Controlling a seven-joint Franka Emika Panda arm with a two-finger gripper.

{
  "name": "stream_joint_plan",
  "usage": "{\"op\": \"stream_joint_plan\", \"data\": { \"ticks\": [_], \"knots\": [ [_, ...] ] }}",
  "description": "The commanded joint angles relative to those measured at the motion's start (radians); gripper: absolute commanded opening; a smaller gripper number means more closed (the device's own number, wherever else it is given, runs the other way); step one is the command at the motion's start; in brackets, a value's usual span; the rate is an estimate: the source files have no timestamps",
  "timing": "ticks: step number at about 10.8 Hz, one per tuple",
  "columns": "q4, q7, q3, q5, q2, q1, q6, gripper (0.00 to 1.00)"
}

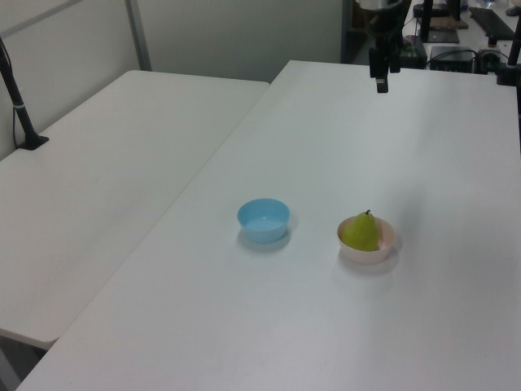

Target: Pick up a pear from the bowl

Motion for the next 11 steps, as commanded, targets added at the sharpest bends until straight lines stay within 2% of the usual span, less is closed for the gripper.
{"op": "stream_joint_plan", "data": {
  "ticks": [1, 11],
  "knots": [
    [0.003, 0.011, -0.001, -0.008, -0.024, -0.009, -0.022, 1.0],
    [-0.004, -0.002, 0.012, 0.007, -0.008, 0.006, -0.023, 1.0]
  ]
}}
